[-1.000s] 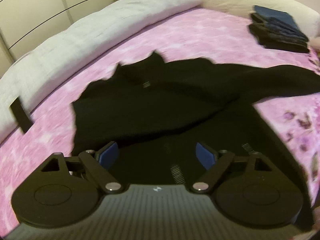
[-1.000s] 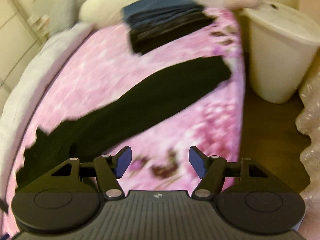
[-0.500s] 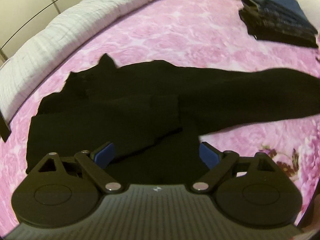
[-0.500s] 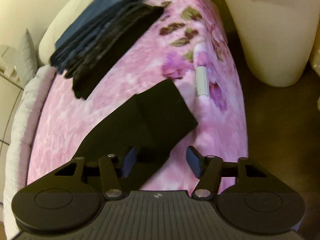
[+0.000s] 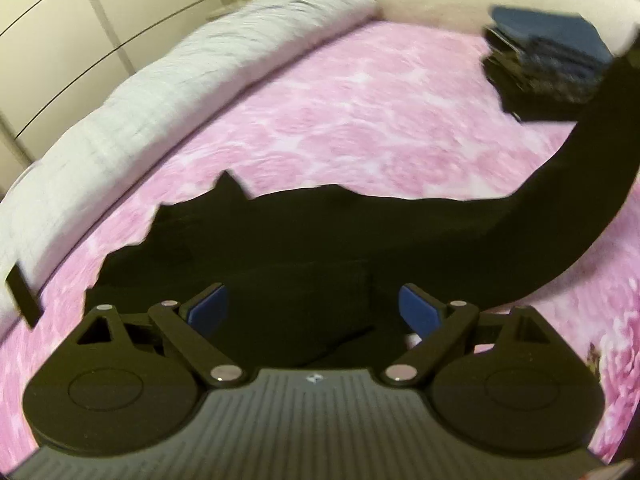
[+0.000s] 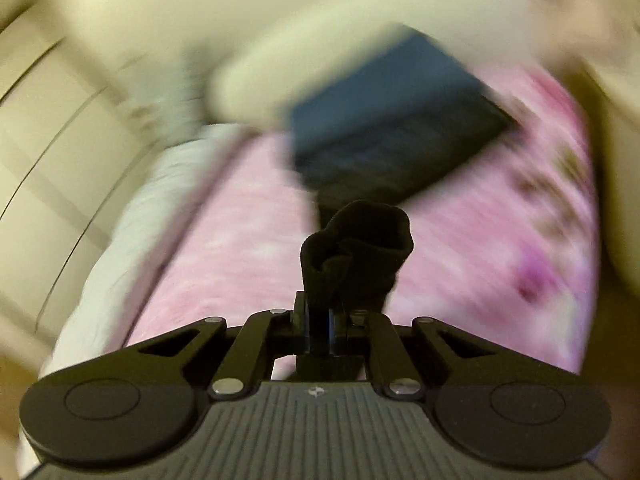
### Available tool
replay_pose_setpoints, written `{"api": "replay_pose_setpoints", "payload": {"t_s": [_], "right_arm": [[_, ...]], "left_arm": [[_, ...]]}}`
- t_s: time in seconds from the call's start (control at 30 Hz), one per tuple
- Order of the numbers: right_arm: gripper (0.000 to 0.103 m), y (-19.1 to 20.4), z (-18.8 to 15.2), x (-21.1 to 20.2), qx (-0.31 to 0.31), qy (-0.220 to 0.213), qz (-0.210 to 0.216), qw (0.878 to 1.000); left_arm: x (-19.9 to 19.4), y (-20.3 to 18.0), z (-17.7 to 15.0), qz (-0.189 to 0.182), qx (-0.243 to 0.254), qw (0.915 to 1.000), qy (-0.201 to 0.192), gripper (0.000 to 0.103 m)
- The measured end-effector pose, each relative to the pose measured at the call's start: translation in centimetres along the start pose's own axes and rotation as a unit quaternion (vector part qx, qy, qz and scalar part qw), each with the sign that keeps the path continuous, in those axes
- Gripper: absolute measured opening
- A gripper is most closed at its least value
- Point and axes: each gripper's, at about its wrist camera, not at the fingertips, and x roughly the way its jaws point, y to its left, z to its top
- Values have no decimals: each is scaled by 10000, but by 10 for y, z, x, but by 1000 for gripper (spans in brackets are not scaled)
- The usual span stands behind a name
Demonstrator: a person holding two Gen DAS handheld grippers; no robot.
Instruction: Fold clothes
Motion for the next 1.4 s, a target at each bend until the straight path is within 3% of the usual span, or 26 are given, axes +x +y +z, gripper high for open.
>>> {"api": "replay_pose_setpoints", "payload": {"t_s": [0.17,0.27,0.37,0.43,0.5,0.53,0.6,0.63,0.7,0.8,0.93,1.07,1.17,1.27,1.3,1.37,1.4], "right_arm": [[9,134,-31,24,-1401,120,741,9873],[9,211,-54,38,-2178,163,1143,9691],[9,296,-101,51,-2837,110,1553,9462],[10,353,-140,59,-3245,118,1884,9268],[13,405,-189,71,-3697,442,2299,8992],[21,426,-217,79,-3973,721,2459,8812],[50,449,-270,85,-4461,1143,2622,8480],[53,456,-293,86,-4654,1294,2665,8341],[56,456,-318,82,-4646,1544,2729,8282],[61,435,-331,83,-4618,1854,2392,8337],[63,390,-329,89,-4706,2053,1514,8447],[63,337,-306,102,-4765,2013,525,8542],[64,304,-291,109,-5107,1809,139,8404],[64,289,-287,114,-5484,1713,225,8182],[60,286,-285,116,-5547,1703,242,8141],[44,282,-282,121,-5602,1759,246,8091],[31,279,-280,123,-5617,1784,216,8076]], "left_arm": [[-29,73,-50,286,-589,9978,-43,91],[-48,125,-89,491,-904,9947,-20,91],[-66,182,-130,793,-1165,9900,88,92],[-71,217,-155,961,-1371,9856,230,92],[-73,250,-181,1120,-1577,9803,392,92],[-74,265,-192,1177,-1674,9778,459,92],[-73,287,-210,1209,-1824,9743,530,92],[-71,295,-216,1191,-1875,9735,549,92],[-62,309,-225,1105,-1964,9727,559,92],[-35,317,-224,824,-2030,9743,526,92],[12,318,-213,226,-2173,9747,482,91],[69,316,-194,-487,-2579,9632,580,87],[108,315,-184,-795,-2875,9516,744,79],[129,308,-173,-890,-2900,9493,821,58],[133,305,-169,-902,-2868,9499,857,50],[140,301,-163,-867,-2845,9499,961,46],[141,301,-161,-854,-2869,9488,1007,36]]}}
